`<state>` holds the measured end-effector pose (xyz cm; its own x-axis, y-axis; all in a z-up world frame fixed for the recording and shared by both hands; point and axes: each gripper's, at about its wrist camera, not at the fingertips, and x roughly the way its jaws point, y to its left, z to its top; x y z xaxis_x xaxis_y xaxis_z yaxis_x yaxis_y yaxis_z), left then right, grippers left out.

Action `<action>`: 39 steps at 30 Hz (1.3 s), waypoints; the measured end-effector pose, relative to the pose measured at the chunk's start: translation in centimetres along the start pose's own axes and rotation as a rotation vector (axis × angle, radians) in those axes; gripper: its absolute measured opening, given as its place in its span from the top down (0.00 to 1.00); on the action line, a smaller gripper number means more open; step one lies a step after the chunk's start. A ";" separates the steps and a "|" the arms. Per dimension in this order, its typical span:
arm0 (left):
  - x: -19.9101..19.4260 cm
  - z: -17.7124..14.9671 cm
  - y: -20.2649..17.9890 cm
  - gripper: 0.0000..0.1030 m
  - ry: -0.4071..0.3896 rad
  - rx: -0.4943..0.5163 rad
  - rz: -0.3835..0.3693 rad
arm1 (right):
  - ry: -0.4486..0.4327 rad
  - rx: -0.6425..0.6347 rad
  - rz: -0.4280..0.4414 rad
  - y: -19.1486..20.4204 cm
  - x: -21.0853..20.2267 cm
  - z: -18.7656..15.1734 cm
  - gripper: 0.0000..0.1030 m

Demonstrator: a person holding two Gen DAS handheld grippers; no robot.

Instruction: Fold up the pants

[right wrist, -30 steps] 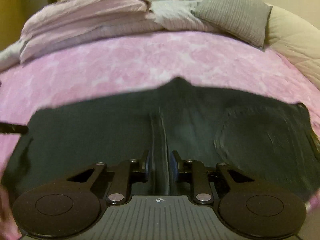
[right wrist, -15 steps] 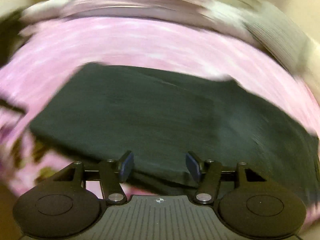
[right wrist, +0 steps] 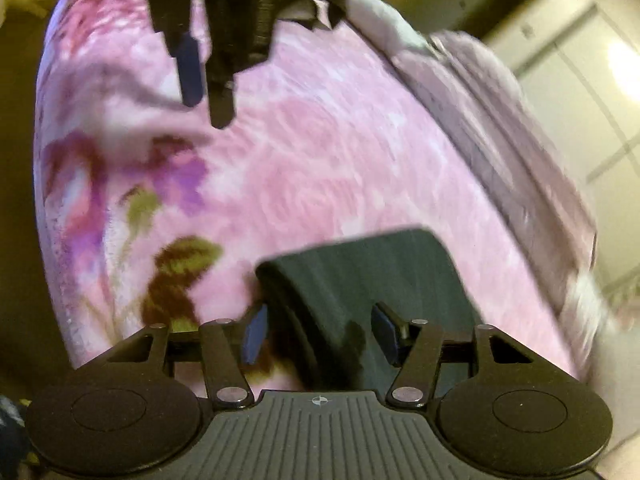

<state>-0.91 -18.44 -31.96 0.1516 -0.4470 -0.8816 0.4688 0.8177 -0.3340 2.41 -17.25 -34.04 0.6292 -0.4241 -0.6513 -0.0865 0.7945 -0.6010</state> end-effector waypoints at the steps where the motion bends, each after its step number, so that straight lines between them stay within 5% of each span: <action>1: 0.1 -0.1 0.1 0.76 0.002 -0.007 -0.003 | -0.002 -0.017 -0.009 0.3 0.8 0.3 0.53; 2: 0.1 -0.2 0.2 0.76 0.002 -0.013 -0.006 | -0.008 -0.026 -0.011 0.3 1.1 0.5 0.57; 3: 0.1 -0.3 0.2 0.76 0.002 -0.020 -0.011 | -0.005 -0.020 0.012 0.4 1.4 0.7 0.74; 5: 0.2 -0.2 0.1 0.76 0.002 -0.024 -0.019 | -0.006 0.012 0.001 -0.1 1.6 0.7 0.81; 6: 0.2 -0.1 -0.1 0.76 -0.001 -0.021 -0.022 | -0.012 0.045 -0.008 -0.6 1.5 0.7 0.94; 11: -0.6 0.9 -2.2 0.76 -0.040 0.013 -0.037 | -0.116 0.490 -0.051 -9.0 -3.0 0.0 0.95; 15: -1.0 2.3 -6.5 0.76 -0.075 0.063 -0.070 | -0.185 0.937 -0.075 -19.0 -7.7 -4.5 0.95; 23: -0.2 2.0 -21.0 0.76 -0.112 0.186 -0.231 | -0.263 1.366 -0.338 -32.0 -18.6 -19.9 0.95; 28: 1.8 -0.7 -30.2 0.76 -0.078 0.271 -0.318 | -0.077 1.585 -0.495 -32.6 -21.8 -33.8 0.91; 31: 3.9 -2.9 -34.1 0.76 -0.016 0.287 -0.315 | 0.234 1.831 -0.390 -31.1 -19.9 -42.6 0.72; 32: 4.5 -3.6 -35.2 0.76 0.001 0.288 -0.315 | 0.253 1.910 -0.365 -30.5 -19.6 -44.5 0.72; 35: 5.6 -4.7 -37.2 0.76 0.028 0.297 -0.298 | 0.153 2.009 -0.348 -30.5 -20.4 -47.6 0.71; 39: 6.8 -4.9 -39.1 0.76 0.046 0.312 -0.258 | 0.070 1.901 -0.264 -33.5 -19.2 -48.8 0.71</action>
<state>-22.52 -51.65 -26.53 -0.0411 -0.6003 -0.7987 0.7289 0.5288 -0.4349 -44.52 -56.90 -24.03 0.4515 -0.5708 -0.6858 0.8543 0.0547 0.5169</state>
